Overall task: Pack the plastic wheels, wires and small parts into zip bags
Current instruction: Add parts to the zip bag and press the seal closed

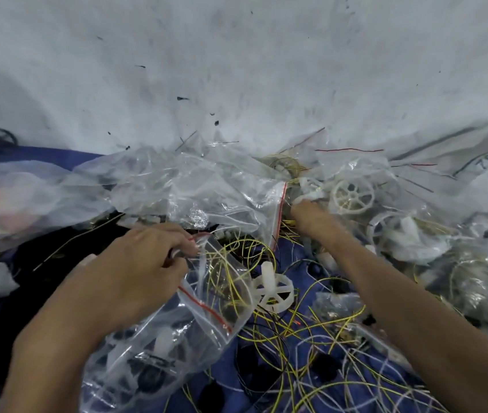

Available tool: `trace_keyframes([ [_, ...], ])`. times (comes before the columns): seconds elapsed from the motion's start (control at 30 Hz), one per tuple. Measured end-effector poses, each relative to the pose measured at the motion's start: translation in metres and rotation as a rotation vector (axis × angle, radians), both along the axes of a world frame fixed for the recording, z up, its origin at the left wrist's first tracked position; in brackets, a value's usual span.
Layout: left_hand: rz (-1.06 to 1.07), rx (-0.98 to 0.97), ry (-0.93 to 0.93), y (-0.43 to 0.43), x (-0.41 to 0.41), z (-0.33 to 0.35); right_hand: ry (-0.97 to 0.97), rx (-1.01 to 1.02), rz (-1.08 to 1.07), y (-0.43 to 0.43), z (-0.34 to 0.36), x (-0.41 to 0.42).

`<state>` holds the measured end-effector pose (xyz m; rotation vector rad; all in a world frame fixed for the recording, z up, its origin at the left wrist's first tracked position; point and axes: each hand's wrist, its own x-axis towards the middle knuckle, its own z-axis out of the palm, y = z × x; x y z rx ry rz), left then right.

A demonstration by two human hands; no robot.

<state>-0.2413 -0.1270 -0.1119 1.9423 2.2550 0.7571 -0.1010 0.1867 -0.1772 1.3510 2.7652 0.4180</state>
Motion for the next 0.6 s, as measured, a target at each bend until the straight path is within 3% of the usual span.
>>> trace_keyframes([
  [0.07, 0.005, 0.006, 0.001, 0.001, 0.000, 0.001, 0.160, 0.068, 0.042, -0.001, 0.015, 0.018],
  [0.13, 0.007, 0.005, 0.007, 0.001, 0.001, 0.002, 0.437, 0.076, 0.113, -0.005, 0.033, 0.040],
  [0.23, 0.012, -0.014, -0.001, 0.003, 0.003, 0.002, 0.899, -0.061, 0.185, -0.019, 0.066, 0.065],
  [0.6, 0.002, -0.032, 0.024, 0.000, 0.004, 0.006, 1.676, -1.026, 0.190, -0.078, 0.125, 0.128],
])
